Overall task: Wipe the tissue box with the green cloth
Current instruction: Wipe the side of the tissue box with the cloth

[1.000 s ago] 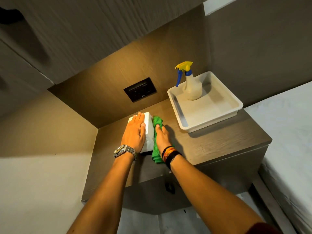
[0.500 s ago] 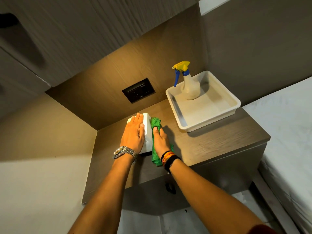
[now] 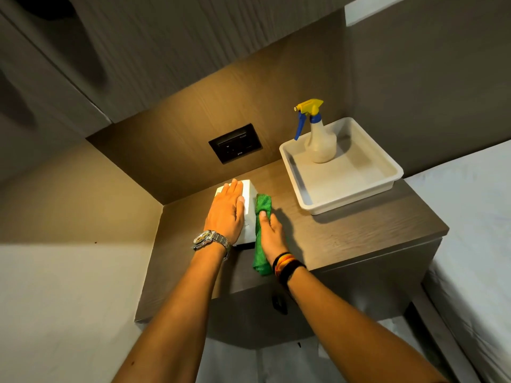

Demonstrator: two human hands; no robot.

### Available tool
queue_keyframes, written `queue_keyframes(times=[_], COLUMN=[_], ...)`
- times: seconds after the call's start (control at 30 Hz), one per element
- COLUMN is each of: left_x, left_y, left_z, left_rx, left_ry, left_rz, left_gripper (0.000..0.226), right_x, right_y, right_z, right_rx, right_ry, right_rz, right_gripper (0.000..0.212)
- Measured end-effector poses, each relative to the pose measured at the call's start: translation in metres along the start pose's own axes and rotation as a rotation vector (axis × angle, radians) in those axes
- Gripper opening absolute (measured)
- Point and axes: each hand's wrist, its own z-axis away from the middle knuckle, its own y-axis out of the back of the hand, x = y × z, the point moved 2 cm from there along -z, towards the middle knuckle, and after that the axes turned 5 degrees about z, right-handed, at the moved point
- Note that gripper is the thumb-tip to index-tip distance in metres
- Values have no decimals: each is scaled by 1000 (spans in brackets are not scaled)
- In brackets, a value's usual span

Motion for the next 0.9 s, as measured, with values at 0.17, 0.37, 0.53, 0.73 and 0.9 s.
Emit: queue_keyframes(times=[0.17, 0.37, 0.53, 0.73, 0.9], left_x=[2, 0, 4, 15, 39], left_y=[4, 4, 7, 20, 14], left_z=[-1, -1, -2, 4, 10], left_rx=[20, 0, -60, -72, 26], left_ry=[-1, -8, 15, 66, 58], left_rz=[-8, -7, -38, -26, -9], left_gripper=[57, 59, 59, 54, 54], right_x=[-38, -32, -36, -86, -144], right_y=[-2, -6, 2, 63, 129], right_z=[-34, 0, 11, 3, -18], right_rx=[-18, -53, -48, 84, 122], right_ry=[-21, 127, 136, 109, 237], right_rz=[8, 51, 60, -23, 182], right_gripper=[41, 40, 39, 41, 30])
